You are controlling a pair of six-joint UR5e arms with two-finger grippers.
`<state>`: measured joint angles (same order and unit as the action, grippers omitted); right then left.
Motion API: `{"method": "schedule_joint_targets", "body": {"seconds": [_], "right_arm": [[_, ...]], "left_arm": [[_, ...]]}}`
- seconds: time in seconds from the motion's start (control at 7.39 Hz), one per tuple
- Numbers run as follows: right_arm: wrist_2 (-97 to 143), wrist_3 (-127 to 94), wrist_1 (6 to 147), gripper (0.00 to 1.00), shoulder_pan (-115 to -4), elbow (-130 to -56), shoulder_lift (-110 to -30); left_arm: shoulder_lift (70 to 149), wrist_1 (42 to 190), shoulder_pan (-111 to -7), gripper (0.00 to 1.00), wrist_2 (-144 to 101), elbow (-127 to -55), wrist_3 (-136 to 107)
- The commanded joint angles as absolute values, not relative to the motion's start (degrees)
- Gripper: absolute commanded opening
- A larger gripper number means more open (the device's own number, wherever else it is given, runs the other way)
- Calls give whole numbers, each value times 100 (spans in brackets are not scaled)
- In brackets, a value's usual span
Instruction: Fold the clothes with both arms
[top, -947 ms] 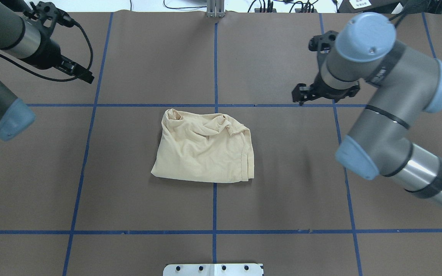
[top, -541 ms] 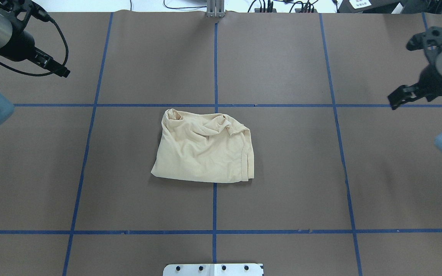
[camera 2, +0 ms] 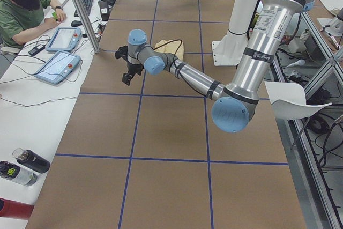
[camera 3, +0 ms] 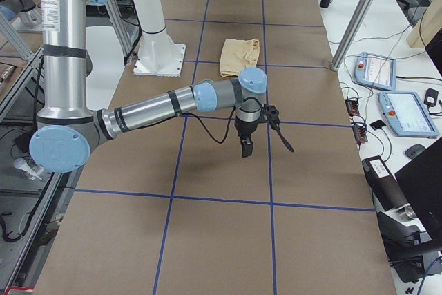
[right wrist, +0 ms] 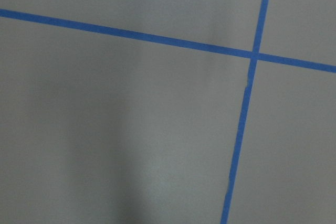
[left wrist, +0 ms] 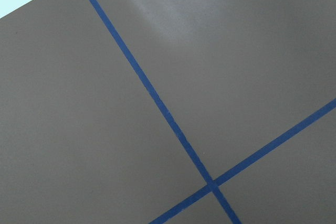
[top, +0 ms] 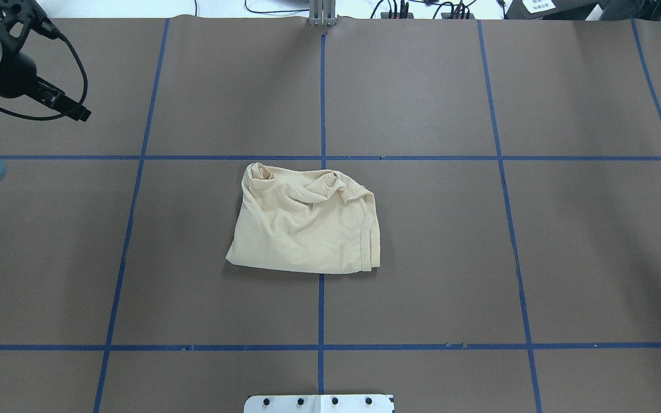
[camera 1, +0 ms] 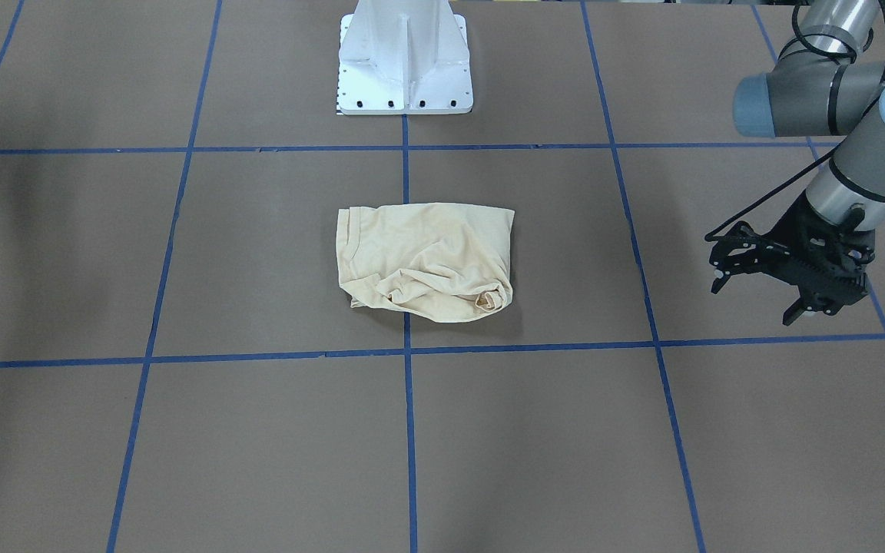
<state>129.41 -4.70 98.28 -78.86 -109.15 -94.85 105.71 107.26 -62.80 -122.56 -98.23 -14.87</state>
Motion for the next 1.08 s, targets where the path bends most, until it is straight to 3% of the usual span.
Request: {"method": "schedule_joint_targets", "body": {"seconds": [0.0,0.27,0.95], "right_arm": [[13095,136,9826,100,-8286,-10758,-9728],[13166,755,9826,100,-8665,-10740,-10088],[13192,643,9817,100,-8789,-10766,-10152]], "left_arm": [[10152,10767,-6877,100,-12426,-9914,-1302],[9722,10723,-7818,100,-12753,-9844,467],[8623,10740,-8804,100,-12770,-9696,958]]}}
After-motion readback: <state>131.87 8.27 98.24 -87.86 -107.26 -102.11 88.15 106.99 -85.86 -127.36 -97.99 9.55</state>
